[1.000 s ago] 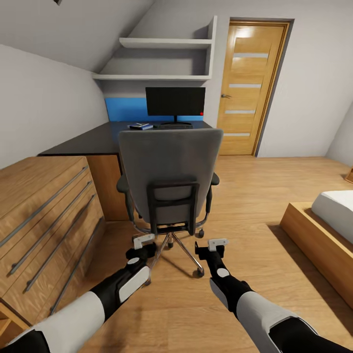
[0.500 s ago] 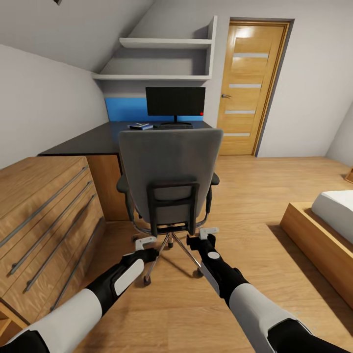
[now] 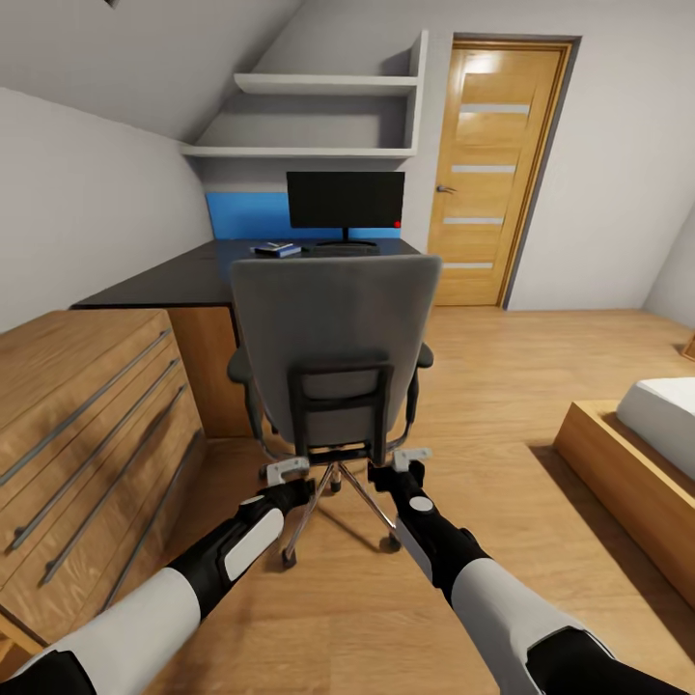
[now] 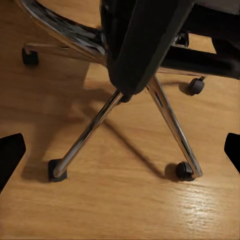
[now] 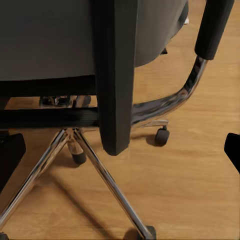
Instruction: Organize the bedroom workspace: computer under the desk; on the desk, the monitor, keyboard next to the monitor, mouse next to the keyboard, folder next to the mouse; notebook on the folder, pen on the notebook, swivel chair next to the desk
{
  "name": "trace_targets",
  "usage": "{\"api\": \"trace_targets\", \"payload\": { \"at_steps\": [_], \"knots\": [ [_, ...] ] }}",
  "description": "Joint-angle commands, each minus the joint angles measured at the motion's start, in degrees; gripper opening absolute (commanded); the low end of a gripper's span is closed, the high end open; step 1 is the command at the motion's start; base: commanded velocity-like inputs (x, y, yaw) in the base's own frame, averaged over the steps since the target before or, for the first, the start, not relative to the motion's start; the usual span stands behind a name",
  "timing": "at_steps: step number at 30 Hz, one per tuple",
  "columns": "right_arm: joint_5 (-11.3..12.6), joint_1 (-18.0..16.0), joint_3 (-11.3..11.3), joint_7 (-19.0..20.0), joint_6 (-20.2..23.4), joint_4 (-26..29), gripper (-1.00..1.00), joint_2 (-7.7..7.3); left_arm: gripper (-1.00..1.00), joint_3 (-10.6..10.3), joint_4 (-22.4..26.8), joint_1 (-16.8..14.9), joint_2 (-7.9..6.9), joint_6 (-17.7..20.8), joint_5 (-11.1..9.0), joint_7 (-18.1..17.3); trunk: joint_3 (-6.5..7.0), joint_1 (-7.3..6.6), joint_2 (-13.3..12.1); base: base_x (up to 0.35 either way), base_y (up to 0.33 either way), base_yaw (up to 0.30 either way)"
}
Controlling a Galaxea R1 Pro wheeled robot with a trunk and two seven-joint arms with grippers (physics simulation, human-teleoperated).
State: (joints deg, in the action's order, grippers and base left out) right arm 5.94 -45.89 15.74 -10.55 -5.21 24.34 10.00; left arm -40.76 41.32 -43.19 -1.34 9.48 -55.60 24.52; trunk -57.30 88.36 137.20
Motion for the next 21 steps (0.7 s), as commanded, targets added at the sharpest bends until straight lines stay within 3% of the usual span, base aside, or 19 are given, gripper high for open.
{"api": "trace_targets", "payload": {
  "at_steps": [1, 14, 21],
  "knots": [
    [0.6, -0.1, 0.4, -0.4, -0.3, -0.1, 1.00, 0.00, 1.00, -0.3, 0.2, -0.1, -0.10, 0.1, -0.3, 0.5, -0.06, 0.02, 0.0, 0.271, 0.000, 0.000],
    [0.6, 0.0, 0.4, -0.4, -2.9, -0.4, 1.00, 0.00, 1.00, -0.4, 0.2, -0.1, -0.07, -0.1, -0.3, 0.6, -0.03, 0.02, 0.0, 0.317, 0.000, -0.004],
    [0.6, 0.0, 0.4, -0.4, -3.0, -0.4, 1.00, 0.00, 1.00, -0.4, 0.2, -0.1, -0.07, -0.1, -0.3, 0.6, 0.33, 0.02, 0.0, 0.325, 0.000, -0.162]
  ]
}}
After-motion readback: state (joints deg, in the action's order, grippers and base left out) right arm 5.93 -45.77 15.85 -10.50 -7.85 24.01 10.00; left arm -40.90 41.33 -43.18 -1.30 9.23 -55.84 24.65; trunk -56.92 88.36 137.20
